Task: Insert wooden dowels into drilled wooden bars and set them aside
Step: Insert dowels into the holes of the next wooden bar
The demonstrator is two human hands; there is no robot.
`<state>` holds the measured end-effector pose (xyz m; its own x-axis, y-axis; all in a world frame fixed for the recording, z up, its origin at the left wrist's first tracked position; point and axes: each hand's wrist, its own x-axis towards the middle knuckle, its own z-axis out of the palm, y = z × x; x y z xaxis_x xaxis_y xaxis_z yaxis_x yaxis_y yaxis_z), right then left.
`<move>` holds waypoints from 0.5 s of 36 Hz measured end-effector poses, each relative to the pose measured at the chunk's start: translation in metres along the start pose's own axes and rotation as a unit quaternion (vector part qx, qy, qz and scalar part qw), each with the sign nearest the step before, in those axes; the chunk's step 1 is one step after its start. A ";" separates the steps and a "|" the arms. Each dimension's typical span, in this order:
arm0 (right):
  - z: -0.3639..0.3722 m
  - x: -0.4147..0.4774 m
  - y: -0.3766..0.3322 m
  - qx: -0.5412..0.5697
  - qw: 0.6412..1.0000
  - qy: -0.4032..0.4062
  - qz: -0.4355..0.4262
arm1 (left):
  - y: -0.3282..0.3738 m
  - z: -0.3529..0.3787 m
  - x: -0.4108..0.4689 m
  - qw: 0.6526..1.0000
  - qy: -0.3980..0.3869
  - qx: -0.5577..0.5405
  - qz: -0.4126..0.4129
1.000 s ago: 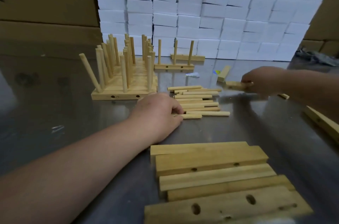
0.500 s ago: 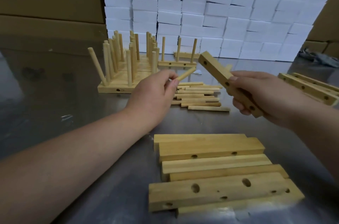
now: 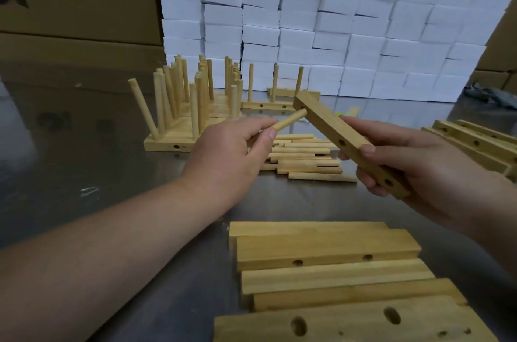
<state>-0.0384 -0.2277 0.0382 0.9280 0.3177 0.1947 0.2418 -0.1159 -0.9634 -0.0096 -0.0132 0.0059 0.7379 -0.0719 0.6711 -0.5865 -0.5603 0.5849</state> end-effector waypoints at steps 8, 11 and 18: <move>0.000 -0.002 0.002 -0.003 1.000 -0.019 -0.006 | 0.003 -0.002 0.000 1.000 -0.019 0.000 -0.002; 0.002 -0.004 0.001 -0.041 0.999 -0.010 -0.018 | 0.005 -0.002 0.000 1.000 -0.024 -0.009 0.000; 0.008 -0.006 -0.005 -0.065 0.997 0.007 -0.028 | 0.010 -0.002 0.000 1.000 -0.018 -0.020 0.007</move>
<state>-0.0471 -0.2213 0.0401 0.9159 0.3131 0.2511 0.3270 -0.2193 -0.9192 -0.0161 -0.0168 0.0130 0.7409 -0.1100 0.6626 -0.6089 -0.5263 0.5935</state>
